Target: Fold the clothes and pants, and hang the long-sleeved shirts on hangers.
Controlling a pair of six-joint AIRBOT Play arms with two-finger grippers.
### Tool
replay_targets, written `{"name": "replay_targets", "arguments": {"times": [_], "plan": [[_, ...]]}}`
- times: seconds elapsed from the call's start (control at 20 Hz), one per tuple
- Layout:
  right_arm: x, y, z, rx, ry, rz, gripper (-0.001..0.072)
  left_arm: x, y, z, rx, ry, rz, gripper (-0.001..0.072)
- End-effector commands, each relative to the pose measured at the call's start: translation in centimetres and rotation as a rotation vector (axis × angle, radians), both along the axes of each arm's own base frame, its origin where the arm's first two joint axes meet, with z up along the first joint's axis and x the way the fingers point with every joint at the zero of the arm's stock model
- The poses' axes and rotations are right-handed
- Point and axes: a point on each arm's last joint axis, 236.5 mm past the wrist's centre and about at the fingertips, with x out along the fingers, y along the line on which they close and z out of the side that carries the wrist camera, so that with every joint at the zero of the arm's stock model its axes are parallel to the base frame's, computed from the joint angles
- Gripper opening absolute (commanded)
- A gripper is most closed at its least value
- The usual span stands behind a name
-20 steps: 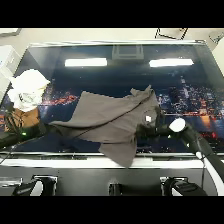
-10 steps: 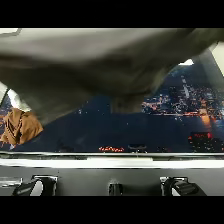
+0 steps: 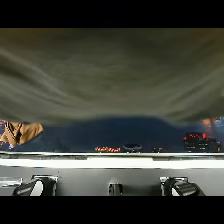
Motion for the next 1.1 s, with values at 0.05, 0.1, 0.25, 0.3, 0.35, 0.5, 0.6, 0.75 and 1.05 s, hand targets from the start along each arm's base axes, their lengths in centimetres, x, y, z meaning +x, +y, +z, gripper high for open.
{"name": "replay_targets", "arguments": {"times": [0.05, 0.1, 0.25, 0.3, 0.35, 0.5, 0.6, 0.75, 1.05], "plan": [[7.3, -0.4, -11.0, -0.081, 0.448, -0.074, 0.0046, 6.8, 0.4, -9.3, -0.001, 0.359, -0.081, 0.0019], [10.1, -0.4, -16.1, -0.102, 0.637, -0.094, 0.0046, 9.3, 1.0, -13.6, -0.027, 0.492, -0.105, 0.0019], [19.4, 0.9, -32.3, -0.122, 1.058, -0.125, 0.0045, 15.9, 2.0, -28.7, -0.143, 0.858, -0.162, 0.002], [22.2, 1.6, -37.3, -0.104, 1.134, -0.129, 0.0045, 17.3, 1.8, -34.1, -0.19, 0.975, -0.174, 0.002], [24.7, 2.3, -42.5, -0.051, 1.203, -0.139, 0.0045, 18.6, 1.5, -39.7, -0.237, 1.079, -0.173, 0.002], [28.4, 5.3, -54.0, 0.226, 1.369, -0.156, 0.0047, 21.4, 1.3, -51.7, -0.323, 1.277, -0.127, 0.0021], [29.5, 7.8, -57.4, 0.386, 1.407, -0.114, 0.0047, 22.0, 0.5, -55.9, -0.374, 1.373, -0.146, 0.0021], [31.8, 9.2, -57.8, 0.455, 1.341, -0.054, 0.0052, 22.2, -0.4, -58.4, -0.436, 1.431, -0.164, 0.0021], [27.7, -2.3, -53.3, 0.507, 1.474, -0.083, 0.0628, 18.3, 6.5, -55.9, -0.313, 1.59, -0.166, 0.0715]]}}
